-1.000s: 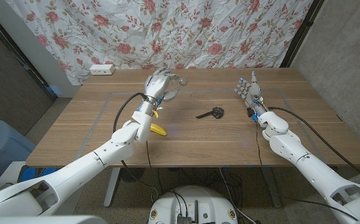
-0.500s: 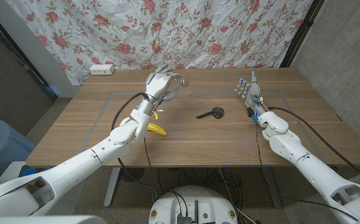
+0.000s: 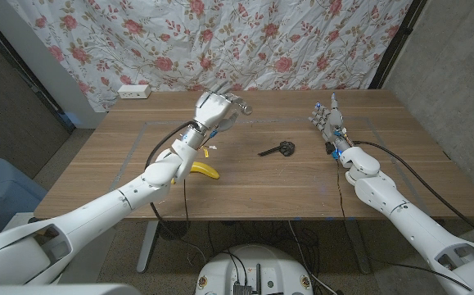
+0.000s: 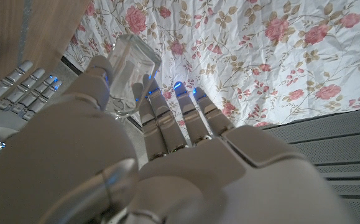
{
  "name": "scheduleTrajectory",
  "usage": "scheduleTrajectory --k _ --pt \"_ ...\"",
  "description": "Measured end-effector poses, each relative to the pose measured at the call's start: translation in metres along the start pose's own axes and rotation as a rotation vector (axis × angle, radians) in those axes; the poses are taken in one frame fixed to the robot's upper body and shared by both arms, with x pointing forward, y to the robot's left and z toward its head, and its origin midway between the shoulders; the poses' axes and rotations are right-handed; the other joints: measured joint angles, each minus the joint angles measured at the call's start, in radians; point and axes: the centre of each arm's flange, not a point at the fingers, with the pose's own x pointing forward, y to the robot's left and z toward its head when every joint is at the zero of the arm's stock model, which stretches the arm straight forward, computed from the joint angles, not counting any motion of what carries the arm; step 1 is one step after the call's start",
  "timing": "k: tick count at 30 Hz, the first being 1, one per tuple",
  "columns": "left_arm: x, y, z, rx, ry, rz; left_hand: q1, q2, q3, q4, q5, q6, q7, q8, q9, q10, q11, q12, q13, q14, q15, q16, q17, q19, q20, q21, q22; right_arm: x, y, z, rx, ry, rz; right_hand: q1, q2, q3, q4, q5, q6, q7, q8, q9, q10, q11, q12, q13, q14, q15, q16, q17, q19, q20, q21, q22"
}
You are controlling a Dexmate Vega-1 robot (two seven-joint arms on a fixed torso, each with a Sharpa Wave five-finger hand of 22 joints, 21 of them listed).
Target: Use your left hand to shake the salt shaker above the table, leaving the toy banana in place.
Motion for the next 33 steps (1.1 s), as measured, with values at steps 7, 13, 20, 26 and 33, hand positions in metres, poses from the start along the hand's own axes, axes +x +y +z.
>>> scheduleTrajectory --k 7,13,20,26,33 --pt "0.0016 0.0014 0.002 0.06 -0.066 0.02 0.005 0.005 0.0 0.0 0.0 0.0 0.0 -0.002 0.0 0.0 0.0 0.0 0.0 0.0 0.0 0.0 0.0 0.0 0.0 -0.008 0.0 0.0 0.0 0.0 0.0 0.0 0.0 0.0 0.0 0.0 0.0 0.0 0.0 0.0 0.0 0.0 0.0 0.0 0.0 0.0 0.0 0.0 0.0 0.0 0.0 0.0 0.0 0.0" --pt "0.0011 0.0017 0.0045 0.117 -0.129 0.041 0.005 0.005 0.0 0.0 0.0 0.0 0.0 -0.005 0.0 0.0 0.0 0.0 -0.001 0.0 0.0 0.0 0.0 -0.001 -0.001 -0.008 0.0 0.0001 0.0001 0.0001 0.0 0.0 0.0 0.0 0.0 0.0 0.0 0.0 0.0 0.0 0.0 0.0 0.0 0.0 0.0 0.0 0.0 0.0 0.0 0.0 0.0 0.0 0.0 0.0" --pt "-0.0002 0.0012 0.0071 0.185 -0.204 0.064 0.006 0.006 -0.006 0.003 -0.001 0.004 -0.004 -0.007 0.0 0.005 -0.002 -0.001 -0.001 0.005 0.005 0.0 0.0 0.006 -0.013 -0.008 -0.002 0.0002 0.0002 0.0001 0.0 0.0 0.0 0.0 0.0 0.0 0.0 0.0 0.0 0.0 0.0 0.0 0.0 0.0 0.0 0.0 0.0 0.0 0.0 0.0 0.0 0.0 0.0 0.0" --pt "-0.0009 -0.0012 0.007 0.225 -0.247 0.072 0.009 0.009 -0.01 0.001 -0.001 0.009 -0.009 -0.01 0.0 0.009 -0.005 -0.002 -0.001 0.011 0.0 0.0 0.0 0.018 -0.025 -0.008 -0.003 0.0003 0.0001 0.0001 0.0 0.0 0.0 0.0 0.0 0.0 0.0 0.0 0.0 0.0 0.0 0.0 0.0 0.0 0.0 0.0 0.0 0.0 0.0 0.0 0.0 0.0 0.0 0.0" --pt "-0.0007 -0.0039 0.0086 0.269 -0.296 0.093 0.006 0.015 -0.01 0.001 -0.001 0.009 -0.009 -0.011 0.0 0.009 -0.005 -0.004 0.0 0.013 0.002 0.0 0.0 0.018 -0.025 -0.008 -0.003 0.0002 0.0 -0.0001 0.0 0.0 0.0 0.0 0.0 0.0 0.0 0.0 0.0 0.0 0.0 0.0 0.0 0.0 0.0 0.0 0.0 0.0 0.0 0.0 0.0 0.0 0.0 0.0"
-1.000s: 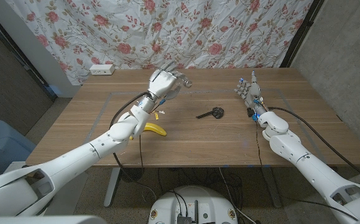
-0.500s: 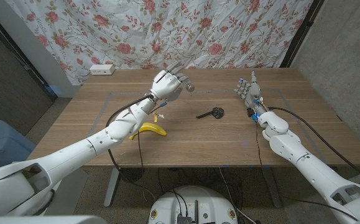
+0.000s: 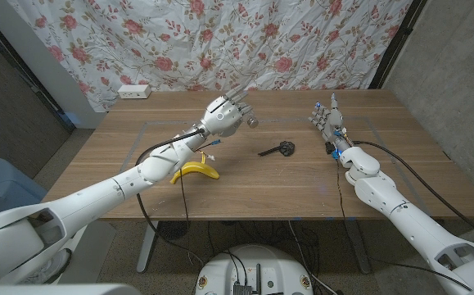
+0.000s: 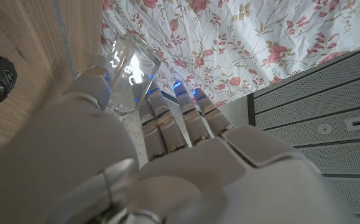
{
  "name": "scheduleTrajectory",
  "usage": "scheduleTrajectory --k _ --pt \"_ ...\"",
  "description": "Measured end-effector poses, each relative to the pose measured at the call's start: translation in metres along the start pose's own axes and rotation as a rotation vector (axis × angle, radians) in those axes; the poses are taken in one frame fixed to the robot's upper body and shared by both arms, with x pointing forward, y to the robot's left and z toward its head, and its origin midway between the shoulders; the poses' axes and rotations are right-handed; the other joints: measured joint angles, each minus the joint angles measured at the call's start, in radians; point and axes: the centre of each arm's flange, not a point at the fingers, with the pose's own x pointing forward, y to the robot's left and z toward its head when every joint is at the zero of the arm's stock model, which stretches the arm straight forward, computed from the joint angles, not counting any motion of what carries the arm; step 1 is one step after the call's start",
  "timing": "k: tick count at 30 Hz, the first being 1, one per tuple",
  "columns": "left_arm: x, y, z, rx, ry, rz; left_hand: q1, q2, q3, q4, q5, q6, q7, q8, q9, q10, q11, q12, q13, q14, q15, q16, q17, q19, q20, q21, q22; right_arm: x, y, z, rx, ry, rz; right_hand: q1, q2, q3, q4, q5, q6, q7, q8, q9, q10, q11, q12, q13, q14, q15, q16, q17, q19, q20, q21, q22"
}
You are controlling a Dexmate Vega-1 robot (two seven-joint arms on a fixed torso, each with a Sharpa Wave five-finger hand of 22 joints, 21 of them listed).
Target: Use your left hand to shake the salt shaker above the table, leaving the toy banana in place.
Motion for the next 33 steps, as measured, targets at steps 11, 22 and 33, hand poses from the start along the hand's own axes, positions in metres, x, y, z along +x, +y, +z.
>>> scheduleTrajectory --k 11,22,33 --pt "0.0 -0.003 0.002 0.067 -0.057 0.029 0.0 0.005 -0.008 0.0 0.0 0.0 0.0 0.003 0.0 0.0 0.0 0.0 0.0 0.0 0.0 0.0 0.0 0.0 0.0 0.0 0.0 0.0 0.0 0.0 0.0 0.0 0.0 0.0 0.0 0.0 0.0 0.0 0.0 0.0 0.0 0.0 0.0 0.0 0.0 0.0 0.0 0.0 0.0 0.0 0.0 0.0 0.0 0.0" --pt "-0.002 -0.01 0.002 0.117 -0.101 0.045 0.0 0.005 -0.008 0.0 0.0 0.0 0.0 -0.002 0.0 -0.004 -0.004 -0.001 0.0 0.0 0.0 0.0 0.0 -0.005 -0.005 0.0 0.003 0.0 0.0 0.0 0.0 0.0 0.0 0.0 0.0 0.0 0.0 0.0 0.0 0.0 0.0 0.0 0.0 0.0 0.0 0.0 0.0 0.0 0.0 0.0 0.0 0.0 0.0 0.0" --pt "-0.004 -0.017 0.001 0.165 -0.145 0.047 0.0 0.005 -0.017 0.0 0.0 -0.001 -0.001 -0.006 0.001 -0.004 -0.004 -0.001 -0.001 0.0 0.0 -0.009 0.0 -0.005 -0.005 0.0 0.003 0.0 0.0 0.0 -0.001 0.0 -0.001 0.0 0.0 0.0 0.0 0.0 0.0 0.0 0.0 0.0 0.0 0.0 0.0 0.0 0.0 0.0 0.0 0.0 0.0 0.0 0.0 0.0"
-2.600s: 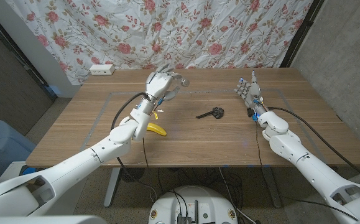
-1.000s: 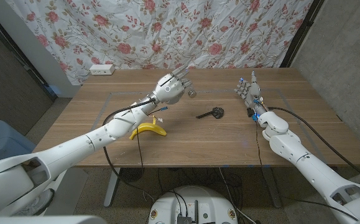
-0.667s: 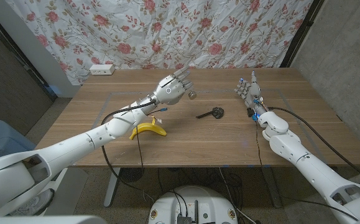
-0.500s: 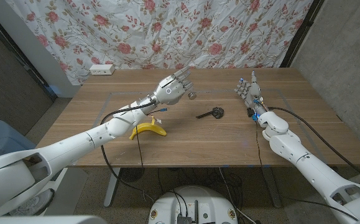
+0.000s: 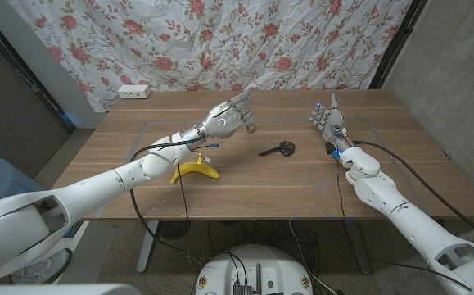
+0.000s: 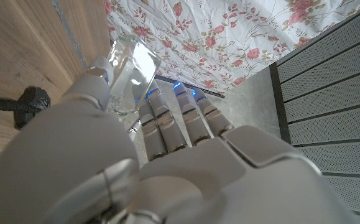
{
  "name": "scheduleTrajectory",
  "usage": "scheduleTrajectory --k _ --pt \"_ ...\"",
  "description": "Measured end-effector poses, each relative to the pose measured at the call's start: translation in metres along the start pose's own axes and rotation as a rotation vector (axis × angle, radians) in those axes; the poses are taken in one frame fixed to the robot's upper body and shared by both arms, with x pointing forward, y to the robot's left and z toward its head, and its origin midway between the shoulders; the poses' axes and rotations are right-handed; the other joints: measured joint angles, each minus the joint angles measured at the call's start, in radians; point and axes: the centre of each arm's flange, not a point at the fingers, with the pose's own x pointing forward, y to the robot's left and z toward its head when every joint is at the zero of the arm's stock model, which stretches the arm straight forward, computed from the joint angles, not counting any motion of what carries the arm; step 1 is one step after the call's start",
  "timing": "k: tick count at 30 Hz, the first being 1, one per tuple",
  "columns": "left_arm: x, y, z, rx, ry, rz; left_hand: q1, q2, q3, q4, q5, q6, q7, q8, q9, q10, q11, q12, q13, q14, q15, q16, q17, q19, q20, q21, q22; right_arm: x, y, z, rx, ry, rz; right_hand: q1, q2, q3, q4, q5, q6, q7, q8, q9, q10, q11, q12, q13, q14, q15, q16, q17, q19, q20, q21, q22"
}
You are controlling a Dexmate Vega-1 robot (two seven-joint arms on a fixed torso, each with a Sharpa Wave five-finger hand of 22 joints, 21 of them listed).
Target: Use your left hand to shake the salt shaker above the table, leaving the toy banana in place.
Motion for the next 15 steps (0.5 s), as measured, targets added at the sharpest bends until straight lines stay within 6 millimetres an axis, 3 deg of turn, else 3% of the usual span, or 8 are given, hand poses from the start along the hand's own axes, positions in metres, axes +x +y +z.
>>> scheduleTrajectory --k 15 --pt "-0.0047 -0.0102 -0.0056 0.043 -0.018 -0.012 0.004 0.004 -0.005 0.003 0.0 -0.003 -0.011 -0.004 0.0 -0.007 -0.007 -0.001 0.001 0.0 0.0 0.0 0.0 -0.005 -0.005 0.0 0.0 0.0001 0.0001 0.0002 0.0 0.0 0.0 0.0 0.0 0.0 0.0 0.0 0.0 0.0 0.0 0.0 0.0 0.0 0.0 0.0 0.0 0.0 0.0 0.0 0.0 0.0 0.0 0.0"
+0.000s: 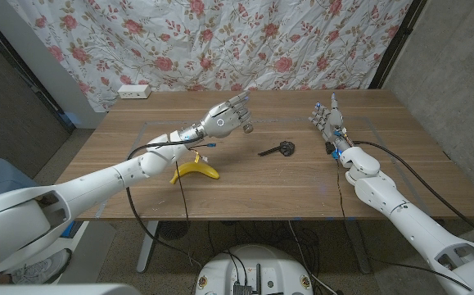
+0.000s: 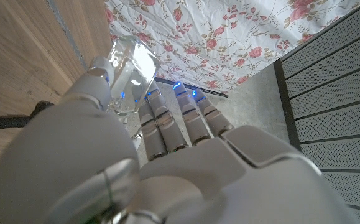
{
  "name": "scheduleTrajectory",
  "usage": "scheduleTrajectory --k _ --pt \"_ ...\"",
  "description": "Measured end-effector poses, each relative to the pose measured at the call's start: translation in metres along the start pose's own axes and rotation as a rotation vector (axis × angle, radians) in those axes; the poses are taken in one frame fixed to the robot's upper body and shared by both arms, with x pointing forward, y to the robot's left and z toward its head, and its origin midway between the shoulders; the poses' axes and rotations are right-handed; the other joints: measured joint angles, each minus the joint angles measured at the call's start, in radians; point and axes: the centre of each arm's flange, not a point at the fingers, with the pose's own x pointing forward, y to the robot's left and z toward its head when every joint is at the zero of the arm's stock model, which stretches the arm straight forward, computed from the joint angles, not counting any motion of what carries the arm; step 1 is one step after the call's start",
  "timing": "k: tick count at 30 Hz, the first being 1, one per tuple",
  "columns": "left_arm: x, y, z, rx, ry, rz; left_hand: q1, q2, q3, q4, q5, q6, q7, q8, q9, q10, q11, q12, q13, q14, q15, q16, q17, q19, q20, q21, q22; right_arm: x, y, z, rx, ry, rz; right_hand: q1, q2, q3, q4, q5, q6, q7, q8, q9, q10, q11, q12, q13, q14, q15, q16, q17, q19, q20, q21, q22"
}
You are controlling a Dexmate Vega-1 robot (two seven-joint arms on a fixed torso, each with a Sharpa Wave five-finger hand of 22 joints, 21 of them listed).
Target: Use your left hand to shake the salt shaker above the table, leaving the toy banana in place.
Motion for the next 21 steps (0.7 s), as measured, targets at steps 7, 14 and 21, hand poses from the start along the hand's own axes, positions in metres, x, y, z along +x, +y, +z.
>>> scheduleTrajectory --k 7,14,21 --pt "-0.002 -0.004 -0.008 0.022 0.016 -0.009 0.0 0.0 0.0 0.0 0.0 -0.002 -0.002 -0.001 0.0 -0.002 -0.002 0.0 0.0 0.0 0.0 0.0 0.005 0.0 0.0 0.0 0.0 0.0 0.0 0.0 0.0 0.0 0.0 0.0 0.0 0.0 0.0 0.0 0.0 0.0 0.0 0.0 0.0 0.0 0.0 0.0 0.0 0.0 0.0 0.0 0.0 0.0 0.0 0.0" --pt "-0.004 -0.007 -0.018 0.05 0.03 -0.017 -0.003 0.003 0.0 0.0 0.0 0.002 -0.006 -0.008 -0.001 -0.001 -0.002 -0.003 0.0 -0.004 -0.004 0.0 0.005 -0.004 -0.004 0.0 0.0 0.0 0.0 0.0 0.0 0.0 0.0 0.0 0.0 0.0 0.0 0.0 0.0 0.0 0.0 0.0 0.0 0.0 0.0 0.0 0.0 0.0 0.0 0.0 0.0 0.0 0.0 0.0" --pt "-0.006 -0.009 -0.028 0.071 0.033 -0.01 -0.006 0.005 -0.005 0.002 -0.001 0.003 -0.007 -0.009 -0.001 0.0 -0.003 -0.003 0.005 -0.008 0.0 0.0 0.005 -0.007 -0.007 0.0 0.0 0.0 0.0 0.0 0.0 0.0 0.0 0.0 0.0 0.0 0.0 0.0 0.0 0.0 0.0 0.0 0.0 0.0 0.0 0.0 0.0 0.0 0.0 0.0 0.0 0.0 0.0 0.0"
